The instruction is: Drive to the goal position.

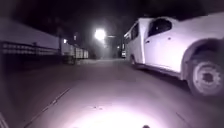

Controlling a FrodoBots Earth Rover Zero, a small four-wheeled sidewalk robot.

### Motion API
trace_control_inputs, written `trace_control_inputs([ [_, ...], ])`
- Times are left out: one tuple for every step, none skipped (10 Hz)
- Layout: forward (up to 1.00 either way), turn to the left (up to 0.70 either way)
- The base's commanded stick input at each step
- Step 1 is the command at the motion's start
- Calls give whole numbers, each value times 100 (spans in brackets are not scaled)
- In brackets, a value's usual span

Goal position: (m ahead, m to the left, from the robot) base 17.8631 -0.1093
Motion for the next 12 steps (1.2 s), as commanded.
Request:
trace_control_inputs([
  [70,0],
  [70,0],
  [70,0],
  [70,0],
  [70,0],
  [70,0],
  [70,0],
  [70,0],
  [70,0],
  [70,0],
  [70,0],
  [70,0],
])
